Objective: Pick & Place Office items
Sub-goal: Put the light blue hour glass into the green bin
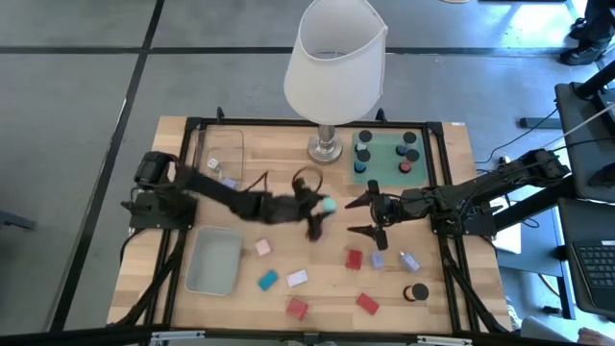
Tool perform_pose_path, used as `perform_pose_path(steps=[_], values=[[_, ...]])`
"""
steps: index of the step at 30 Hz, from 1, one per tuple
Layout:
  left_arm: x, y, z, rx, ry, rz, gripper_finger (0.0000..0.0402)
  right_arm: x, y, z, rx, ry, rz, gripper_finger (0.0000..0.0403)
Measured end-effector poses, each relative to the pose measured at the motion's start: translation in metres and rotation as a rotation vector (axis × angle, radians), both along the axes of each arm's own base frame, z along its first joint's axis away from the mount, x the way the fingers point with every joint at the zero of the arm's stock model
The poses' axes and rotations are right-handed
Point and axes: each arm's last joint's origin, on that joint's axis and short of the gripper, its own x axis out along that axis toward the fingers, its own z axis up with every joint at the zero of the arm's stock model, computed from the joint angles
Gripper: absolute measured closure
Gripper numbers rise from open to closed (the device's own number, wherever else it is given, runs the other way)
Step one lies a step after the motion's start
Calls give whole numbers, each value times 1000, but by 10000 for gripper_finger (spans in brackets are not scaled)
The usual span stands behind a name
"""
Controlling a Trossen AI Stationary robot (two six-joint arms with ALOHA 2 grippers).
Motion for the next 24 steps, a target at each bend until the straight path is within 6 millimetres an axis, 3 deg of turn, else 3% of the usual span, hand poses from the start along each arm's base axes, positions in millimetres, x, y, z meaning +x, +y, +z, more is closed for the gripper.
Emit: perform_pose_path(steps=[3, 9, 20, 24], values=[[11, 23, -10, -13, 21, 28, 205, 0, -1, -1, -7, 6, -16, 89], [27, 47, -40, -21, 58, 77, 205, -1, -1, -3, -20, 28, -15, 89], [33, 64, -50, -26, 23, 110, 204, -1, -1, -4, -23, 39, -17, 89], [33, 64, -52, -24, 42, 110, 187, -1, -1, -4, -24, 38, -22, 89]])
